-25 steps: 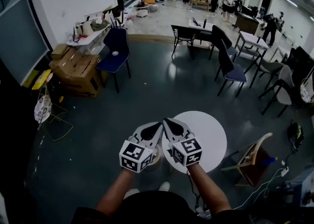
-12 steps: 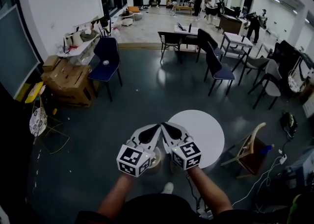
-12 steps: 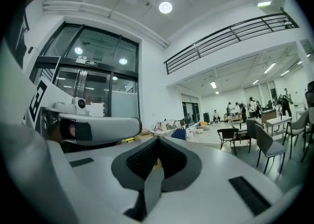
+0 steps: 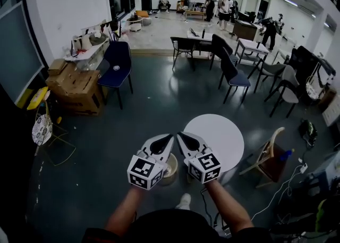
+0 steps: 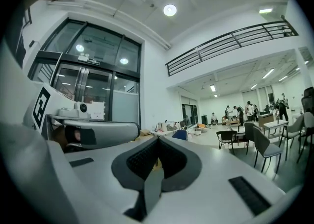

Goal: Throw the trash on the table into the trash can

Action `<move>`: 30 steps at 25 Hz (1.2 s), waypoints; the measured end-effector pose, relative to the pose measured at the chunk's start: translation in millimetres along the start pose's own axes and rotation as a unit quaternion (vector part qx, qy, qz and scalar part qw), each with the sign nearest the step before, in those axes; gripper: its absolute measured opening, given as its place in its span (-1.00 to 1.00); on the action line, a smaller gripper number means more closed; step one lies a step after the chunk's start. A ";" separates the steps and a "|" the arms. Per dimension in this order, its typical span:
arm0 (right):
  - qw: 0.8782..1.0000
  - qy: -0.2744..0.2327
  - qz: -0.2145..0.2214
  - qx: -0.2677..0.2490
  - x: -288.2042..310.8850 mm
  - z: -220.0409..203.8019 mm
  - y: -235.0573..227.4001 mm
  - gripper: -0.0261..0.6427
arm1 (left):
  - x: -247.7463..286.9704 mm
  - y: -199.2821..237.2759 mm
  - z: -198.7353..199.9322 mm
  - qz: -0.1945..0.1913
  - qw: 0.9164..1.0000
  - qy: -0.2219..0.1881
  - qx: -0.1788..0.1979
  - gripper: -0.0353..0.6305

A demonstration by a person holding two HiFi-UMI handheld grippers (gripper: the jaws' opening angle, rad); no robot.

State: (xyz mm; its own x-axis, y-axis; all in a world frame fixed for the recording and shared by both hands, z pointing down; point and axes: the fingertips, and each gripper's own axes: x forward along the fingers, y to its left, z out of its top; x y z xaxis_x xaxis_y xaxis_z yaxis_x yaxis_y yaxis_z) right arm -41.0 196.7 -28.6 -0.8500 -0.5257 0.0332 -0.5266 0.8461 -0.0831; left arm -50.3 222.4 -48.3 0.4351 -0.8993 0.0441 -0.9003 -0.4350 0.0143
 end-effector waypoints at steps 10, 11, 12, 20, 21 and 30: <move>0.999 0.002 -0.036 -0.006 -34.4 -10.7 81.4 -0.87 | -91.0 -11.8 -12.9 -0.018 1.000 -0.003 -0.020 -0.87; 0.999 0.002 -0.039 -0.004 -35.8 -10.3 87.8 -0.87 | -97.7 -10.8 -13.2 -0.019 1.000 -0.004 -0.024 -0.87; 0.999 0.001 -0.043 -0.003 -37.6 -10.3 93.4 -0.87 | -104.1 -10.7 -13.1 -0.021 0.999 -0.005 -0.028 -0.87; 0.998 0.003 -0.055 -0.015 -60.8 -10.8 120.3 -0.87 | -129.7 -26.1 -14.6 -0.031 0.999 -0.011 -0.035 -0.87; 0.998 0.001 -0.055 -0.016 -63.2 -10.2 122.2 -0.87 | -131.8 -28.5 -14.4 -0.032 0.999 -0.011 -0.033 -0.87; 0.998 -0.007 -0.051 -0.026 -95.7 0.6 123.3 -0.87 | -134.6 -63.5 -0.8 -0.037 0.999 -0.021 -0.022 -0.87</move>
State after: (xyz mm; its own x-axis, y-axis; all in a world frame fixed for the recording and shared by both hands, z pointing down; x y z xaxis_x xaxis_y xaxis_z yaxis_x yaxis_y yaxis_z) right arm -24.6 351.3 -42.6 -0.7922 -0.6097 0.0245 -0.6102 0.7917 -0.0292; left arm -51.7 371.1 -54.4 0.4995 -0.8663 -0.0003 -0.8648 -0.4986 0.0598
